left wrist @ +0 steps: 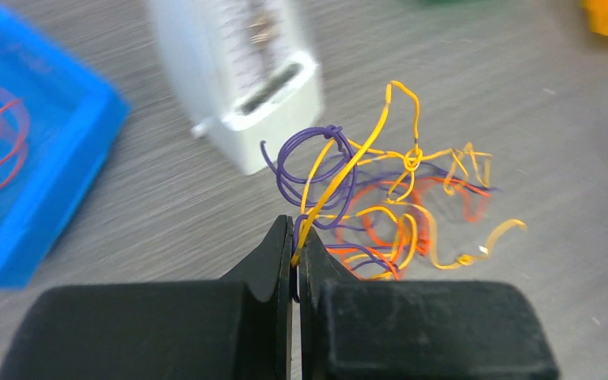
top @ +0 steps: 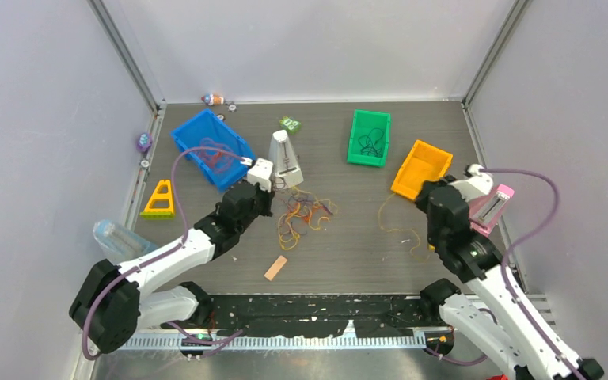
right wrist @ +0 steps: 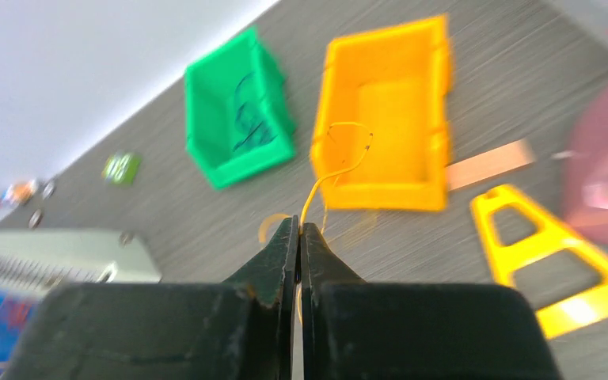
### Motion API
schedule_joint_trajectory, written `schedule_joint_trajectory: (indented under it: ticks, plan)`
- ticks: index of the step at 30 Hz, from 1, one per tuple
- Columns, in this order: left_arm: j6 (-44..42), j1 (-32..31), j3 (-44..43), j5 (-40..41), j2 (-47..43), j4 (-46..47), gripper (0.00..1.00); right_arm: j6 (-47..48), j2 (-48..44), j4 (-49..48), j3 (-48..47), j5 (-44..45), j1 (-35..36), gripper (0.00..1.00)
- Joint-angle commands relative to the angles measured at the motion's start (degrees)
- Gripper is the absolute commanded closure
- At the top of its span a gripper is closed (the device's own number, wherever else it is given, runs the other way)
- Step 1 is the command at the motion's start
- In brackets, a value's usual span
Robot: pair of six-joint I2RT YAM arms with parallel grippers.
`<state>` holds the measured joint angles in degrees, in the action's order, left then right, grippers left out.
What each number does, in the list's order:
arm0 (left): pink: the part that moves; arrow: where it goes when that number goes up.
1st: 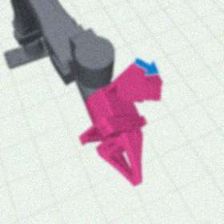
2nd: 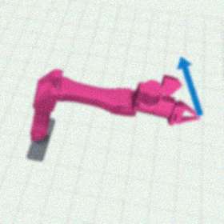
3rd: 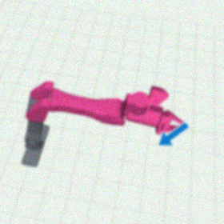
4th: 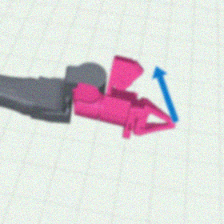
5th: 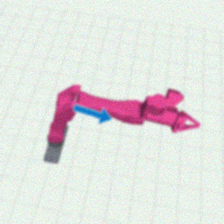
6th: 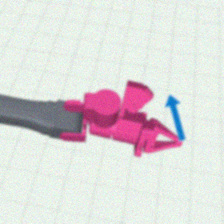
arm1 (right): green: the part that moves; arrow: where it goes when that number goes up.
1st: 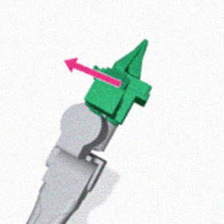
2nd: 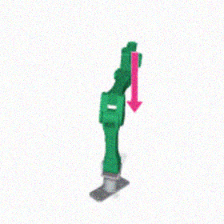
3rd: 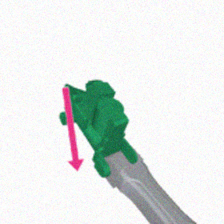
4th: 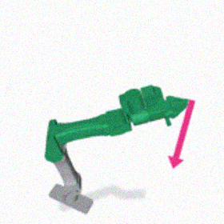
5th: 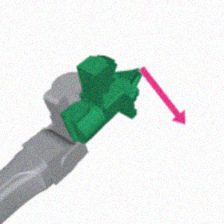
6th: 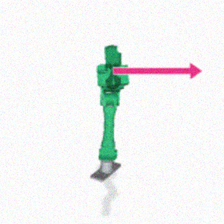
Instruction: Untangle the cables
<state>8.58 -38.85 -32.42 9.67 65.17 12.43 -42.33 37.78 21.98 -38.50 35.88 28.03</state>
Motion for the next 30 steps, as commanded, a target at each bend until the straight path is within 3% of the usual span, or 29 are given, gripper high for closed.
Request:
schedule_joint_trajectory:
  ticks: [1,4,6,13,15,17,21,30]
  plan:
    - [7.25,4.63,0.63,12.52,-1.55,-4.39,1.00,6.98,-6.48,10.43,-4.33,18.50,-1.99,0.95]
    - [8.30,6.58,0.90,9.62,-1.65,-3.82,1.00,11.12,-8.05,8.98,-5.34,16.84,-2.20,0.95]
    - [7.25,6.64,1.42,5.90,-1.97,-1.80,1.00,11.95,-5.98,9.01,-6.35,9.95,-2.12,0.95]
    - [5.86,6.56,1.71,-2.69,-1.82,0.58,1.00,5.28,0.21,11.53,-6.69,-0.49,-2.19,0.94]
    - [5.65,6.46,1.68,-4.10,-1.78,1.16,1.00,6.80,1.18,8.12,-5.96,-5.12,-2.24,0.95]
    - [5.53,6.32,1.54,-4.61,-1.58,1.19,1.00,11.90,4.42,4.49,-6.87,-16.53,-2.20,0.95]
    - [5.30,6.03,1.36,-5.35,-1.36,1.20,1.00,14.98,12.15,4.59,-15.85,-26.02,-2.19,0.95]
    - [4.91,5.93,1.73,-5.62,-2.16,1.20,1.00,19.50,18.91,6.53,-32.04,-23.40,-2.17,0.95]
